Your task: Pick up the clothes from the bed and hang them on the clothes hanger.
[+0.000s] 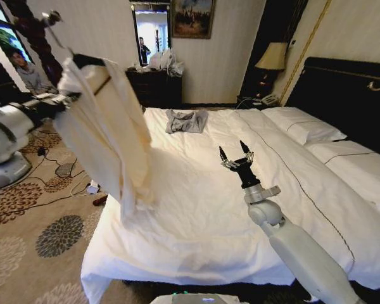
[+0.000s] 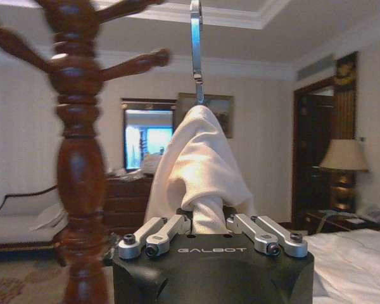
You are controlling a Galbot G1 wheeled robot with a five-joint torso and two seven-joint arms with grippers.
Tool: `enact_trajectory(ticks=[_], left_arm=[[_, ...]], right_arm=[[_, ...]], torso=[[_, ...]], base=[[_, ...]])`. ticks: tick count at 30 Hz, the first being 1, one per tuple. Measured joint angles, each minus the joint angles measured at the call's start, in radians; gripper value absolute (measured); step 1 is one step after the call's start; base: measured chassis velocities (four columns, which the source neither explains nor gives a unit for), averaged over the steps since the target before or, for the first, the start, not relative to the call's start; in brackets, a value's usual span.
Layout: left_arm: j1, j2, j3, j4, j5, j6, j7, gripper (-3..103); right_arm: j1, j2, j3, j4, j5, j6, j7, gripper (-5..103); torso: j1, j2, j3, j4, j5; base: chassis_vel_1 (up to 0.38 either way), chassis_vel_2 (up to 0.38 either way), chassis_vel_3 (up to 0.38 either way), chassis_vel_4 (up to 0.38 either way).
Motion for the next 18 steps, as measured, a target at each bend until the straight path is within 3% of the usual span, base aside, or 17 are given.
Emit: enact_trajectory(ticks=[5,8,14,18], left_arm=[[-0.131,-0.021,0.083,0.09,0.006,-0.002,0.019,18],[-0.267,-0.063,0.188,0.171,0.024,-0.006,0.035,18],[-0.366,-0.105,0.276,0.234,0.036,-0.004,0.041,18],[-0.473,-0.158,0.356,0.34,0.058,-0.001,0.048,18]], right_arm=[[-0.006,0.004,0.001,0.001,-0.015,0.001,-0.001,100],[-0.015,0.008,0.0,0.003,-0.031,0.002,-0.004,100],[-0.03,0.004,0.011,0.01,-0.039,0.008,-0.011,100],[-0.049,-0.005,0.029,0.014,-0.039,0.017,-0.016,100]], torso=[[0.0,0.0,0.0,-0.0002,0.0007],[0.0,0.0,0.0,-0.0004,0.0006],[0.0,0.0,0.0,-0.0007,0.0008],[0.0,0.0,0.0,-0.0001,0.0005]], base=[[0.0,0.0,0.0,0.0],[0.0,0.0,0.0,0.0],[0.0,0.0,0.0,0.0],[0.0,0.0,0.0,0.0]])
